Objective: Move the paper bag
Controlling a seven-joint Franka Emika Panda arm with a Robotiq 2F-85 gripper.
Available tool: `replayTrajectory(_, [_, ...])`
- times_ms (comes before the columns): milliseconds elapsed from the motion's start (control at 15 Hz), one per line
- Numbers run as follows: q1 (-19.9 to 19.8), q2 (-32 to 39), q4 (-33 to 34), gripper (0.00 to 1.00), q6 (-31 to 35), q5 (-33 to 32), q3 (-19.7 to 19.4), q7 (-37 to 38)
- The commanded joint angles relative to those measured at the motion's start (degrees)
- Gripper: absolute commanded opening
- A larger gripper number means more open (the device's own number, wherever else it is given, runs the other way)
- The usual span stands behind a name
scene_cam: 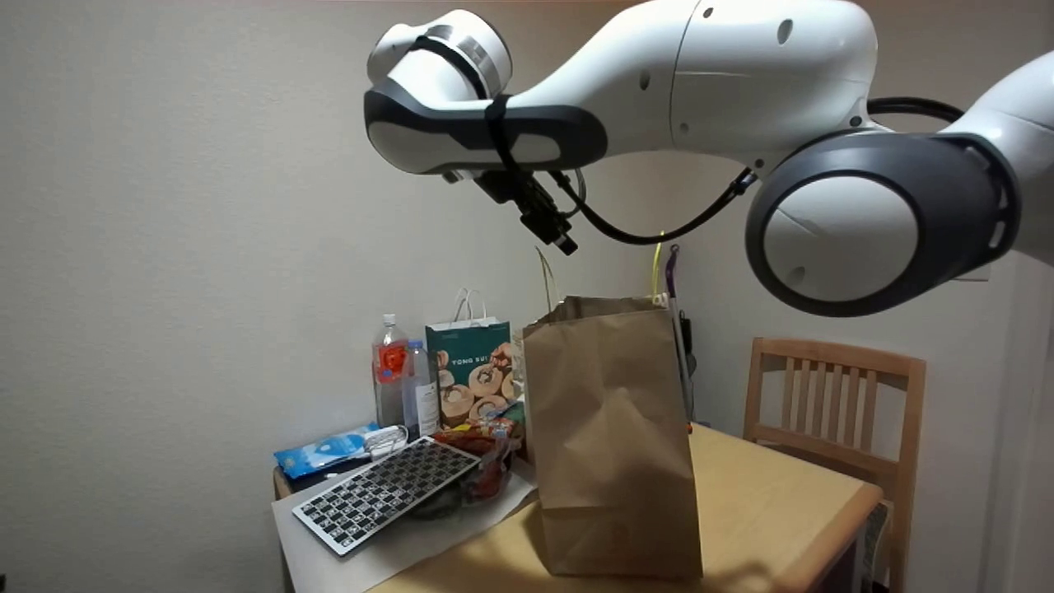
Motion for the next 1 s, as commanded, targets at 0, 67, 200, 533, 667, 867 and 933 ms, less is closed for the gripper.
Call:
replayTrajectory(0, [1.6, -3.6, -1.9, 1.00, 1.4, 0.0, -1.3, 10.2])
replayTrajectory(67, [2.5, -4.3, -1.8, 1.00, 1.6, -0.8, -1.9, 12.3])
replayTrajectory(200, [3.8, -5.4, -1.7, 1.00, 2.6, -2.3, -2.9, 16.6])
replayTrajectory(533, [6.8, -7.5, -1.2, 1.00, 2.3, -5.8, -5.0, 29.4])
replayTrajectory(667, [6.5, -8.1, -2.5, 1.00, 2.7, -5.4, -3.7, 28.5])
replayTrajectory(867, [6.9, -8.0, -2.2, 1.00, 2.5, -5.9, -4.3, 31.4])
replayTrajectory(933, [6.9, -8.0, -2.2, 1.00, 2.5, -5.9, -4.3, 31.5])
